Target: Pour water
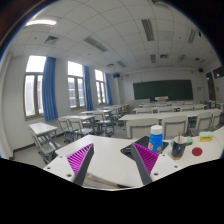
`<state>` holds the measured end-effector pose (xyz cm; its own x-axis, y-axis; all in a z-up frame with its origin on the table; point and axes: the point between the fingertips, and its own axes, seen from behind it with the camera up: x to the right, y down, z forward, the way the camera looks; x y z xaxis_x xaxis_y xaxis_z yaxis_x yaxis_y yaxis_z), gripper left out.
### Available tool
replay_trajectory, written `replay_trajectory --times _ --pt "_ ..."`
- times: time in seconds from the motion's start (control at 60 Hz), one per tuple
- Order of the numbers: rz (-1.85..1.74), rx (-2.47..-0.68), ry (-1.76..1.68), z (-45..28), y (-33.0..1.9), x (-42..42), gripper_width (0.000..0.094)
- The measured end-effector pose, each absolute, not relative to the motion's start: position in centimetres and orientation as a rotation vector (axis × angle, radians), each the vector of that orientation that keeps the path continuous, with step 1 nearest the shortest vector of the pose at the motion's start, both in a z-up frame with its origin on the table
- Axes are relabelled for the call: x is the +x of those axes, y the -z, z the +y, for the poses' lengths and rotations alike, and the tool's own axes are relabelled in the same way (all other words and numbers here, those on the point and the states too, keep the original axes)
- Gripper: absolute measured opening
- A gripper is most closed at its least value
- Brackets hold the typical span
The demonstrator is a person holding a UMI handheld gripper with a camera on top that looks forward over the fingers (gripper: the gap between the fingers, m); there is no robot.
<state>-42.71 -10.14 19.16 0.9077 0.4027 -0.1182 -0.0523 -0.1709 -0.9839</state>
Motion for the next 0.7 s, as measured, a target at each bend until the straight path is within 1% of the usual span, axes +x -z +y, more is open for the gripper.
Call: replay_trajectory --times 0.1,0.183,0.267,0.283,0.317,0.417,0.433,0.45,0.533,0.55,0.567,0.7 --pt "-0.231 -1.687 -0.362 -9.2 -19.0 -40.3 0.0809" --pt "-0.192 -1.685 -0.312 -8.7 -17.9 -36.6 0.0807" --pt "-0.16 -1.689 -0.25 -7.0 -17.0 -35.2 0.0807" --pt "-0.162 -1.688 -0.242 -6.5 -16.1 -33.5 0.0805" --pt "-0.166 -1.693 -0.229 -6.2 -15.4 -33.0 0.0805" --pt "-0.188 -1.759 -0.23 -4.2 -11.2 -32.1 0.0807" --pt "-0.177 -1.768 -0.226 -4.2 -10.4 -33.6 0.0805" --pt "-0.176 -1.776 -0.229 -3.0 -10.1 -32.3 0.0806" --pt "-0.18 -1.797 -0.202 0.0 -8.3 -31.8 0.0807" --pt "-0.172 -1.8 -0.188 0.0 -7.9 -32.7 0.0806" --pt "-0.172 -1.798 -0.177 1.3 -7.6 -31.7 0.0806" --pt "-0.133 -1.802 -0.113 5.2 -7.1 -31.3 0.0804"
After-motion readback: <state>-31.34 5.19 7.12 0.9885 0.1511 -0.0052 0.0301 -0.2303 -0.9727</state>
